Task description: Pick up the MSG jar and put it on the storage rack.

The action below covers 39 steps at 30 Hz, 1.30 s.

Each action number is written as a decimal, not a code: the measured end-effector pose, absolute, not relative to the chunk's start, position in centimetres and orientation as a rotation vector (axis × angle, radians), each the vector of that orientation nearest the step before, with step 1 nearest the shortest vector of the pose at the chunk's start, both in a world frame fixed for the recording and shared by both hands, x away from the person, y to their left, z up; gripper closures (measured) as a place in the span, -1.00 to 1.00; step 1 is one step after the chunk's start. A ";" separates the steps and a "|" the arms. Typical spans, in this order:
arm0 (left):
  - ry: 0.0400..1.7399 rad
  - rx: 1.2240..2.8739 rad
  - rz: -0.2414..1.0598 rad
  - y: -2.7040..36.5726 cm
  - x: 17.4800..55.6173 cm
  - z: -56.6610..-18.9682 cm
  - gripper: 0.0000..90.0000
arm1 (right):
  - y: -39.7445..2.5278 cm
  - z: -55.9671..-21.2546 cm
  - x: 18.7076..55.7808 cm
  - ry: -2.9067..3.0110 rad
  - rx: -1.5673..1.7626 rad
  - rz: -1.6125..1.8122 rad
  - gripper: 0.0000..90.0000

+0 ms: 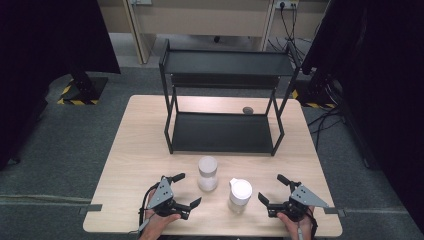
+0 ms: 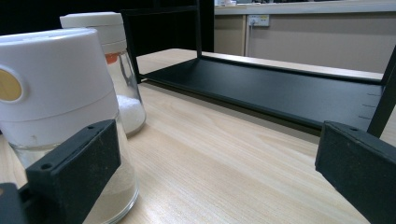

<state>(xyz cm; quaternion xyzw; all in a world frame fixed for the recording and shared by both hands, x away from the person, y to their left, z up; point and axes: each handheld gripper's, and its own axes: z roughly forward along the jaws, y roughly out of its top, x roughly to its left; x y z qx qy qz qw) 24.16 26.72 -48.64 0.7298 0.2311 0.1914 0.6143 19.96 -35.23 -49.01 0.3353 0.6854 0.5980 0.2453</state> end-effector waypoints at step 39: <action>0.544 1.665 0.428 26.7 24.1 -48.8 -1.00 | -35.3 -49.1 19.9 1.864 0.918 1.643 -0.99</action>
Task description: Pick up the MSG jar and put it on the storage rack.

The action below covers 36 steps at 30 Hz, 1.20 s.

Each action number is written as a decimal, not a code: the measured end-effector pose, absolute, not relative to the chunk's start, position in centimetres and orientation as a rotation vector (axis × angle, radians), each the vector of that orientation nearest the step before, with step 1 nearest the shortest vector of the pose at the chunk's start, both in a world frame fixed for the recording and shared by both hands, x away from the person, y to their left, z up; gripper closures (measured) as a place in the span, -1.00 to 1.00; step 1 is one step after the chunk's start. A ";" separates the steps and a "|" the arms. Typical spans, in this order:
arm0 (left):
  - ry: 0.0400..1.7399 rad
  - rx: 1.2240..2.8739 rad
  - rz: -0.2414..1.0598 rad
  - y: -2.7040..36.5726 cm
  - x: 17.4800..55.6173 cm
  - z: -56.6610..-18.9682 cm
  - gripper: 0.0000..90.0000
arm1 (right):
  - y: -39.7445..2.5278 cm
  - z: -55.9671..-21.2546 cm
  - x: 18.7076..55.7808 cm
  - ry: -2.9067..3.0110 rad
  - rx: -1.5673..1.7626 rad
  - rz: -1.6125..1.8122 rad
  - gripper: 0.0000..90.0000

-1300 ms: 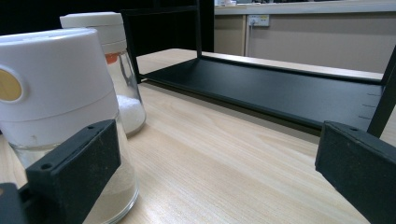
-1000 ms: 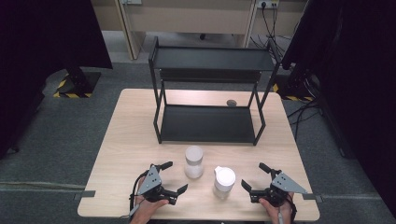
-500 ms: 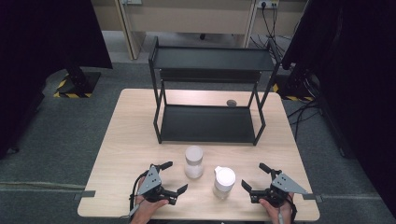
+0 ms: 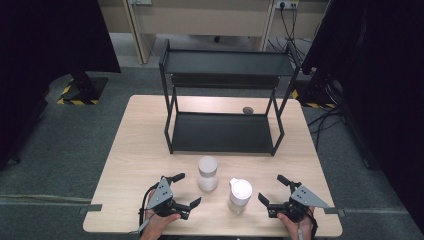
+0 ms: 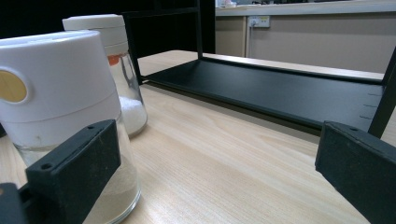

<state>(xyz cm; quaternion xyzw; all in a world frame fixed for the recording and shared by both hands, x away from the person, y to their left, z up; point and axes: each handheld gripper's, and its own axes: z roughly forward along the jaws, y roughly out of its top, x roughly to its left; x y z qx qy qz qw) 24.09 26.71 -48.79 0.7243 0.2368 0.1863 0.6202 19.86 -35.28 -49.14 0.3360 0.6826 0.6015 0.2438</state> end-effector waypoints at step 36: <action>0.535 1.658 0.387 24.3 25.9 -47.6 -1.00 | -35.3 -49.3 20.0 1.858 0.926 1.647 -0.99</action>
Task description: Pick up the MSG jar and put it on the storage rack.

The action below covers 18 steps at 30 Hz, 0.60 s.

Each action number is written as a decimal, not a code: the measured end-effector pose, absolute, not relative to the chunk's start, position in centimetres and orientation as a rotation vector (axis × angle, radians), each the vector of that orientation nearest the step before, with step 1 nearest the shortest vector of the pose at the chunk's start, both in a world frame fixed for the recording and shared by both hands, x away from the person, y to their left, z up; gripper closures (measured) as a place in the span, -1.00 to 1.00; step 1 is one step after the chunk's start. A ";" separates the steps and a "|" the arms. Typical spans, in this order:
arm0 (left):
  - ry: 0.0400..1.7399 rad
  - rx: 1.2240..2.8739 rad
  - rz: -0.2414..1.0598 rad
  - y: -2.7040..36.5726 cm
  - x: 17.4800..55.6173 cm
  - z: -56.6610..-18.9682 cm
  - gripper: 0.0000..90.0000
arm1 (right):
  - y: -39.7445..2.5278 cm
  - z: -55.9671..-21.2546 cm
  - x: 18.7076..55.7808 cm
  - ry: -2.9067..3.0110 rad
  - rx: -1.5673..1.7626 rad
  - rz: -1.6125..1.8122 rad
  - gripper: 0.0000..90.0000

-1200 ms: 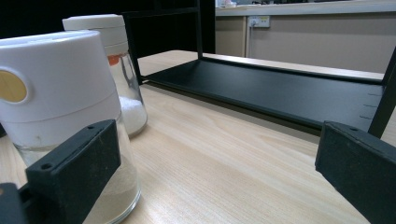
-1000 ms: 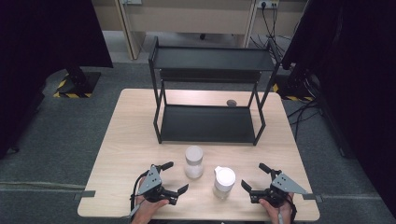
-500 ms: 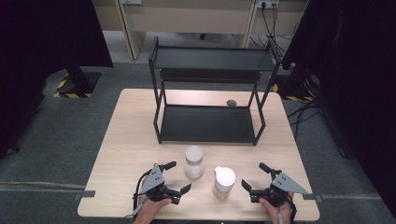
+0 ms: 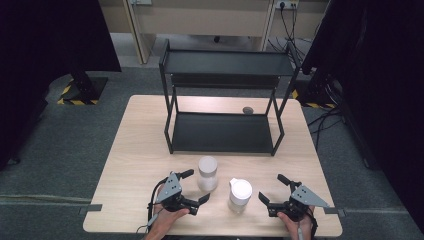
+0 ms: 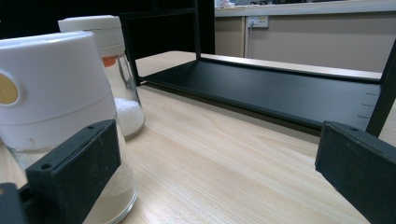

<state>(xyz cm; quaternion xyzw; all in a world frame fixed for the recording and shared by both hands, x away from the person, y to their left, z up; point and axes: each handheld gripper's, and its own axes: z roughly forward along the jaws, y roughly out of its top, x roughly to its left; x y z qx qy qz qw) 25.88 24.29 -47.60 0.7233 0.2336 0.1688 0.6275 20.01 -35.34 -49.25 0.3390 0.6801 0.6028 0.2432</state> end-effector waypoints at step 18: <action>0.549 1.690 0.402 22.7 27.9 -47.0 -0.98 | -35.4 -49.3 20.1 1.862 0.923 1.653 -0.99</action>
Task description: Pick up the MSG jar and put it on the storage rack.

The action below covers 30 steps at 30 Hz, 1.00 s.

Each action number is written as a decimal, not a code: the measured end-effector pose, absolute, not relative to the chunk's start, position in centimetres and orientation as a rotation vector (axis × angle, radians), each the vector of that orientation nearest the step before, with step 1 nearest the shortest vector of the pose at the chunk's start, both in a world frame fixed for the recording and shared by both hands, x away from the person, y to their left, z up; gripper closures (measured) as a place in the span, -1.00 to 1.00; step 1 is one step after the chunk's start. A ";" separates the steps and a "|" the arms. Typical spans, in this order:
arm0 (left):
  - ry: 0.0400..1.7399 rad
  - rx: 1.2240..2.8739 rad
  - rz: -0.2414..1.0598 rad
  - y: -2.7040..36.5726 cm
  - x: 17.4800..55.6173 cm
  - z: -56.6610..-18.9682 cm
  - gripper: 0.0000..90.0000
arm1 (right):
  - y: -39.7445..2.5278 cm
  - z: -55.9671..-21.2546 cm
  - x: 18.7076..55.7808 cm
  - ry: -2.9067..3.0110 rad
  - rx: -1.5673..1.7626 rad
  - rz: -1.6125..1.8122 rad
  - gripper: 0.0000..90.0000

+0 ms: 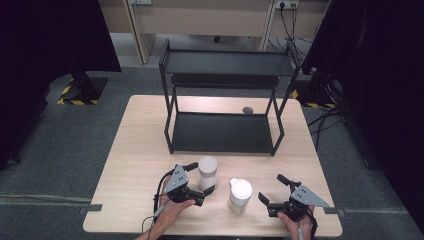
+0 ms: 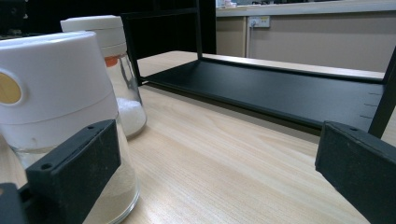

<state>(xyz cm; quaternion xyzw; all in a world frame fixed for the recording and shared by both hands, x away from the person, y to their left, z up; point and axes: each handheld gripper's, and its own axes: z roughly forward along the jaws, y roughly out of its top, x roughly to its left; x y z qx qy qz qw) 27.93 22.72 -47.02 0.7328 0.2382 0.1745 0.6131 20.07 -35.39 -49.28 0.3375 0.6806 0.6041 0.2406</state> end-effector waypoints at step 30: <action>0.561 1.696 0.430 21.4 29.4 -47.0 -0.24 | -35.5 -49.4 20.2 1.869 0.927 1.662 -0.99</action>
